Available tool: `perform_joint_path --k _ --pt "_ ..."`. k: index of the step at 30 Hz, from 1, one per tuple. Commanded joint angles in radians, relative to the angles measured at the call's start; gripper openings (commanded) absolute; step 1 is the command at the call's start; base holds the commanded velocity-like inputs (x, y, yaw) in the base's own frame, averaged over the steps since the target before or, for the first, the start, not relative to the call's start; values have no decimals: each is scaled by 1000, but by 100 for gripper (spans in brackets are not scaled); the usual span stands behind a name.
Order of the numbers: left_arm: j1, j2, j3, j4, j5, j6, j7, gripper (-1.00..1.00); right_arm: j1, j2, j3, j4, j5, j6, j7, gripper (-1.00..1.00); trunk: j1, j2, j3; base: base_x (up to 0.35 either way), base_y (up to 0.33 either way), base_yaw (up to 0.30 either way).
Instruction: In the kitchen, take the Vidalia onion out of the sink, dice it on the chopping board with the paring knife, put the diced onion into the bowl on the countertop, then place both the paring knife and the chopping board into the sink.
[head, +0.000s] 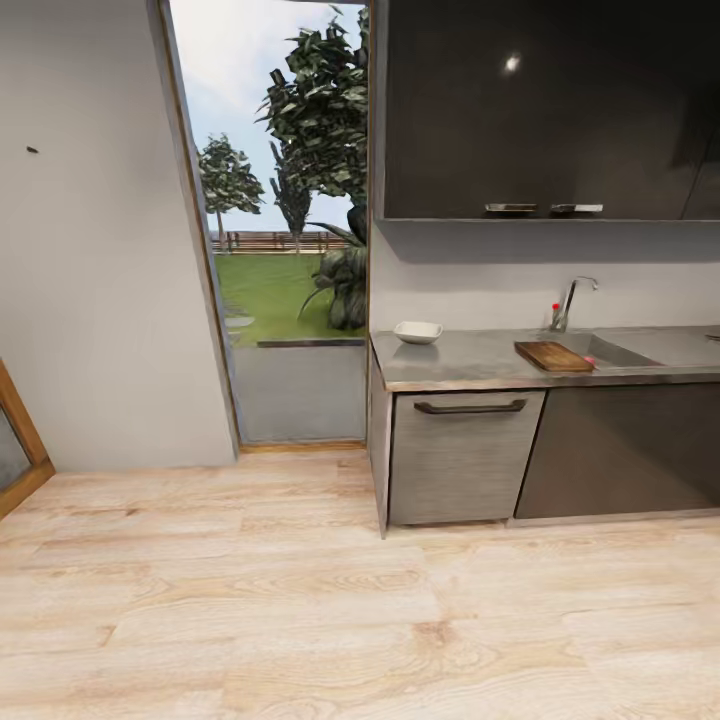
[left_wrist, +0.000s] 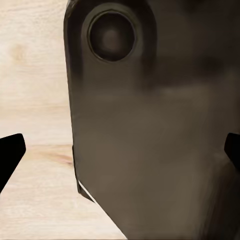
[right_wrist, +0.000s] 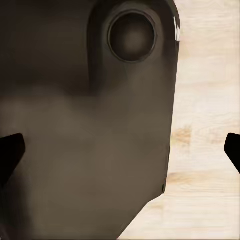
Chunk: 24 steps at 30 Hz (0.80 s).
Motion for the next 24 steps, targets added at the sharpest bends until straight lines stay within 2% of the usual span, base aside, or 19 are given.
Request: perform_joint_path --k 1,8,24 --pt "0 5 3 3 -3 -2 0 100 -2 6 2 -6 2 -6 0 100 0 0 0 0 0 0" --pt "1 1 6 -13 1 -9 0 100 -2 41 3 -34 0 -14 -2 100 0 0 0 0 0 0" --pt "1 3 7 -45 2 -22 1 100 -2 44 1 -42 -1 -30 -3 100 0 0 0 0 0 0"
